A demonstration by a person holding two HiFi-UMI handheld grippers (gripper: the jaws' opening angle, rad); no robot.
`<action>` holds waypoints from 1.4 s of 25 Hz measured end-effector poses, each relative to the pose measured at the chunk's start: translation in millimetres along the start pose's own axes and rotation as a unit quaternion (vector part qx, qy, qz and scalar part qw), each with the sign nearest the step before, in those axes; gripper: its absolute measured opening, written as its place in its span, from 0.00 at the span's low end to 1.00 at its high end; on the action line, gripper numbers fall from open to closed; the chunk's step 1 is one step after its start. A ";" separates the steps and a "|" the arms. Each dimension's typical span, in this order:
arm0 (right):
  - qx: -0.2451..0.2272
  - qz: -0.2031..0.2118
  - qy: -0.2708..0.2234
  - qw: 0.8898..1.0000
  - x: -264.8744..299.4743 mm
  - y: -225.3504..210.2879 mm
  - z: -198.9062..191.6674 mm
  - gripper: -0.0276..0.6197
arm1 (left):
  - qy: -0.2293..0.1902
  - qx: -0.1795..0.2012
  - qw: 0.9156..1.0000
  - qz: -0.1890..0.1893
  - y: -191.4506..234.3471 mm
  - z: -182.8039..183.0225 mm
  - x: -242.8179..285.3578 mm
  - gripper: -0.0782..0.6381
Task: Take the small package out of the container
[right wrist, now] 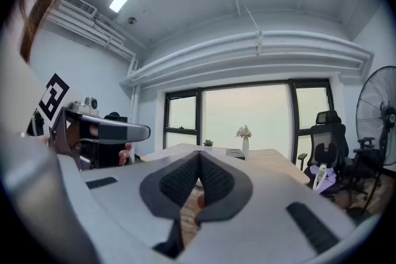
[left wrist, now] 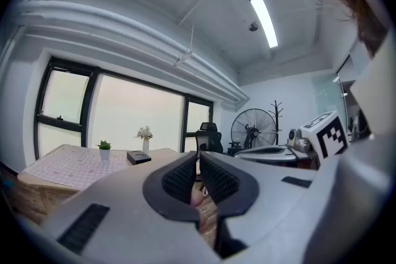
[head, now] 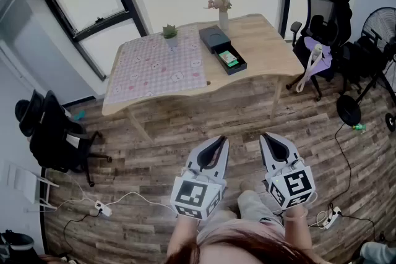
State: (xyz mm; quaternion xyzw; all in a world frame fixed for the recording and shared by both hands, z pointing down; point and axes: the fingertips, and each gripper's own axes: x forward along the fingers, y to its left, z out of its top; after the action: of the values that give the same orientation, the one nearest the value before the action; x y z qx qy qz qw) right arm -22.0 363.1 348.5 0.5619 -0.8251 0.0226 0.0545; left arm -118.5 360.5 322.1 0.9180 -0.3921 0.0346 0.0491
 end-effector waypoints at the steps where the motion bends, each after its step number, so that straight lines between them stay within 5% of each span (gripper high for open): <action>1: 0.006 0.003 0.000 1.000 0.0 -3.0 -1.4 0.04 | 0.001 0.001 1.000 0.000 -1.6 -0.2 4.4 0.14; 35: 0.011 0.063 0.002 0.998 61.8 -159.4 -13.6 0.04 | 0.015 0.012 0.999 0.044 -29.5 3.0 186.6 0.14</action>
State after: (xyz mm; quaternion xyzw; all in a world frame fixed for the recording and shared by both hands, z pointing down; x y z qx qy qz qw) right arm 104.6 248.7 365.3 0.5097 -0.8583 0.0359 0.0483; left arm 31.7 246.7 336.3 0.8996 -0.4311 0.0556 0.0426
